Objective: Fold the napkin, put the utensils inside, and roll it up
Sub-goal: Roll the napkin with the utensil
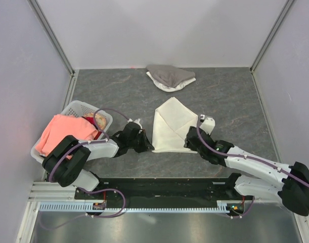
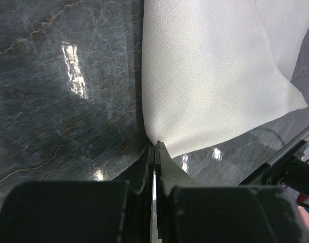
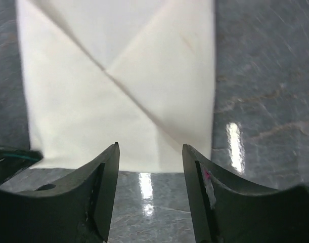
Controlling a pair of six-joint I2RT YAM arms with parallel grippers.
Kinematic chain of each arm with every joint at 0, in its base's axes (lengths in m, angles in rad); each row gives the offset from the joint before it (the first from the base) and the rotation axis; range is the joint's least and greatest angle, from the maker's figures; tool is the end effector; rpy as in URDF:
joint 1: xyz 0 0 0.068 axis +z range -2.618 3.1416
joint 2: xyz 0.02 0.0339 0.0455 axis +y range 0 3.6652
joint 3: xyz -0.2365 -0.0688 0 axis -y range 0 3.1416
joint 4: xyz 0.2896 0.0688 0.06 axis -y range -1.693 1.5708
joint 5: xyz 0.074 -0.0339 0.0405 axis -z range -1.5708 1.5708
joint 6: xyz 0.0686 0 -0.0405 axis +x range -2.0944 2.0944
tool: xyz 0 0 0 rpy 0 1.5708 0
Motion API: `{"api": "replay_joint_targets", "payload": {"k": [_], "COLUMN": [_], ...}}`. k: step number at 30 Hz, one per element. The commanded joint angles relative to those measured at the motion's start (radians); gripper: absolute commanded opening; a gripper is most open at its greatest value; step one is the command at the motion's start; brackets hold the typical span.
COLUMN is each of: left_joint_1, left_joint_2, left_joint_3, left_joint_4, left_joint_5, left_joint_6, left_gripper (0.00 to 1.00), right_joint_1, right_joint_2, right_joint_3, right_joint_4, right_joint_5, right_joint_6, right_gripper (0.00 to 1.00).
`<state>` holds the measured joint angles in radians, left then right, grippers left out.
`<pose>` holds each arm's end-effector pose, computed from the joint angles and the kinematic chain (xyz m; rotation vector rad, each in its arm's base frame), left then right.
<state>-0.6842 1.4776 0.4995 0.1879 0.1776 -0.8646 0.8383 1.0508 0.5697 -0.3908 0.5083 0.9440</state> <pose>0.2319 -0.2048 0.0417 -0.1370 2.5544 -0.8981 0.2075 0.1808 0.1354 0.3403 2.2943 0.2775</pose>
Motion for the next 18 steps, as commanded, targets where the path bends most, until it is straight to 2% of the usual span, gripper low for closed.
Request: {"api": "replay_joint_targets", "payload": {"k": [1,6,9,14,18], "left_joint_1": [0.054,0.115,0.158,0.218,0.259], "left_joint_2": [0.004,0.004,-0.003,-0.008,-0.007], "left_joint_3": [0.033,0.062,0.065,0.073,0.073], "left_joint_4": [-0.134,-0.16,-0.16,-0.162,-0.162], "left_joint_5": [0.118,0.236,0.305,0.384,0.439], "left_joint_6": [0.09,0.119,0.119,0.124,0.125], "left_gripper": [0.02,0.02,0.02,0.02,0.02], "right_joint_1": [0.172,0.37,0.494,0.559,0.579], "right_joint_2": [0.096,0.328,0.434,0.544,0.633], "right_joint_3": [0.123,0.239,0.283,0.314,0.335], "right_joint_4": [0.076,0.164,0.266,0.429,0.472], "right_joint_5": [0.183,0.317,0.346,0.346,0.366], "right_joint_6": [-0.227,-0.39,-0.505,-0.646,-0.7], "right_gripper": [0.63,0.68,0.72,0.76,0.77]}}
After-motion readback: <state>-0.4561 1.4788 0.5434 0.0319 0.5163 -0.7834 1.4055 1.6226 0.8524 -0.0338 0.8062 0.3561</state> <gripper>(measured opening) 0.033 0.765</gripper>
